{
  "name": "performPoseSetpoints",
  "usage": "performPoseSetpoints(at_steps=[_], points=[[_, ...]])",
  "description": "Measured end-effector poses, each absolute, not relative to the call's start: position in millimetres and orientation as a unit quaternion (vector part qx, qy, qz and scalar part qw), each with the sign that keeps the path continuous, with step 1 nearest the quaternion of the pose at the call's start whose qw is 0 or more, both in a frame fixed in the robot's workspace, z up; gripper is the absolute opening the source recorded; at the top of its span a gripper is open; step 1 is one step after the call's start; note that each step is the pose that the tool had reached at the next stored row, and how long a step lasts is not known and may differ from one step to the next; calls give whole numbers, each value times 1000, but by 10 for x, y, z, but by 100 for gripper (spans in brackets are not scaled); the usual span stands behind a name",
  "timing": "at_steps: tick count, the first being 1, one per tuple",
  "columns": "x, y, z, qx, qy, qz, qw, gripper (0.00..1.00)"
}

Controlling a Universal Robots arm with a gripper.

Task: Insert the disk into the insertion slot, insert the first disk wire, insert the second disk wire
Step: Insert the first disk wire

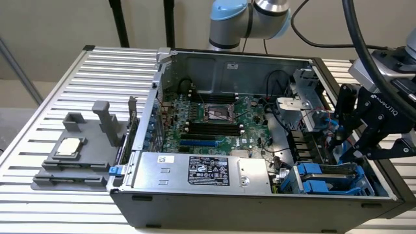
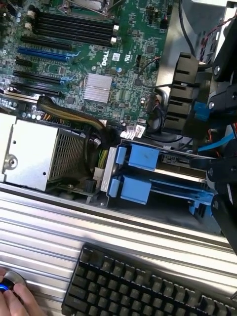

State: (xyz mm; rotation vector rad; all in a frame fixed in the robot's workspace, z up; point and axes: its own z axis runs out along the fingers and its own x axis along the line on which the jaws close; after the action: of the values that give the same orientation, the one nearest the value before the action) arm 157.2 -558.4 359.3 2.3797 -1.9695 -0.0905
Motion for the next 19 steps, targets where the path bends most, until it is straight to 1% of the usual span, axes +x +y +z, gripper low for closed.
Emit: performPoseSetpoints(at_steps=[9,14,19], points=[[1594,-5849,3593,770,-636,-42,11,38],[1672,-5929,3591,770,-636,-50,2,38],[1708,-5949,3570,771,-634,-57,-6,38]])
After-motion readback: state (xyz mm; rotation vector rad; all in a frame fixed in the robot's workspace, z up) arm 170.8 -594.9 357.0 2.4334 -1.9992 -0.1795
